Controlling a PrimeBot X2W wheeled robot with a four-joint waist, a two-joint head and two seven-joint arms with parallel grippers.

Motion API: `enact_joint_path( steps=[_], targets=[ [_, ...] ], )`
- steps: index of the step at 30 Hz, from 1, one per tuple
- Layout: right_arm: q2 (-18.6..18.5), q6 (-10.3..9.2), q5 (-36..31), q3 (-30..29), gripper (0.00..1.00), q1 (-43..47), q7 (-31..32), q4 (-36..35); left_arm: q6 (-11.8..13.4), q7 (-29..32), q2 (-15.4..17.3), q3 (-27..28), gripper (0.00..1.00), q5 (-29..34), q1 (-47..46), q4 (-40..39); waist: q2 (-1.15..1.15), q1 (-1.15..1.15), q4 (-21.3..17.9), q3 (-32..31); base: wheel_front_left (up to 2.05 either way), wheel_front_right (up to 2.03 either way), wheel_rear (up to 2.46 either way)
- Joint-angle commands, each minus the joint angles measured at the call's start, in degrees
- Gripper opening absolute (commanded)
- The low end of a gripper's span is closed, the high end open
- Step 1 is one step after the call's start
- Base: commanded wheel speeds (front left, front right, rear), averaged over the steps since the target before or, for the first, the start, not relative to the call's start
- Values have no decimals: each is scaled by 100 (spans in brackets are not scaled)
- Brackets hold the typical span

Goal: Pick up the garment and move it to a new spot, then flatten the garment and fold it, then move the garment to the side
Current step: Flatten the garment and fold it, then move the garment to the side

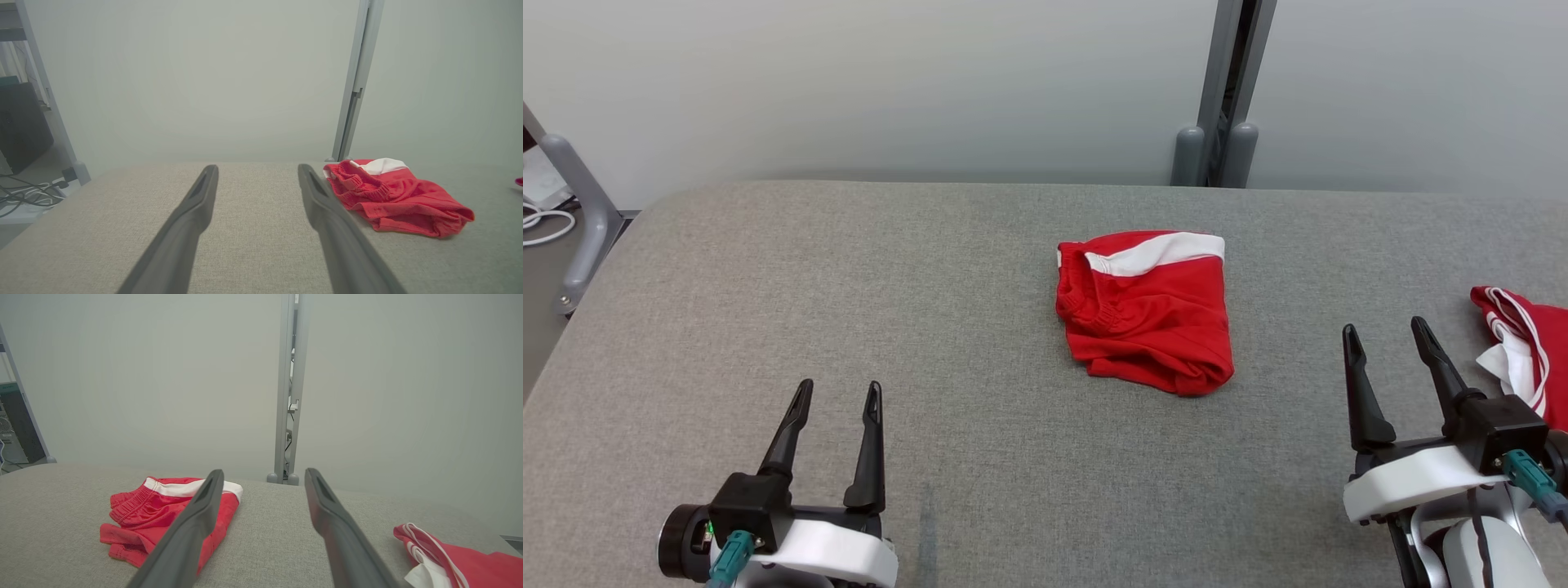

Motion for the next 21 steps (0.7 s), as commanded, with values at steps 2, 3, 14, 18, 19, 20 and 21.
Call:
enact_joint_path(
  steps=[2, 3, 14, 18, 19, 20, 21],
  targets=[
    [-25, -1, -28, -21, 100, -10, -25, 24, -9, -6, 23, -15, 100, 2, -4, 7, 0, 0, 10, 11, 0, 0, 0],
    [-25, -1, -26, -25, 100, -15, -26, 28, -9, -6, 23, -24, 100, -2, -9, 11, 0, 0, 15, 15, 0, 0, 0],
    [-24, -1, 21, -19, 100, -14, -25, 77, 8, -6, 23, -60, 100, 4, 14, 29, 0, 0, 46, -10, 0, 0, 0],
    [-25, -1, 210, -38, 100, -136, -25, 282, -17, -6, 23, -93, 100, 2, -57, 22, 0, 0, 90, 52, 0, 0, 0],
    [-25, -1, 358, -40, 100, -186, -17, 392, -25, -6, 23, -107, 100, 10, -75, 31, 0, 0, 109, 81, 0, 0, 0],
    [-25, -1, 536, -24, 100, -265, 42, 515, -28, -6, 24, -120, 100, 18, -94, 40, 0, 0, 131, 114, 0, 0, 0],
    [-24, 0, 725, 11, 100, -351, 133, 644, -35, -6, 23, -135, 100, 19, -117, 46, 0, 0, 156, 154, 0, 0, 0]
  ],
)
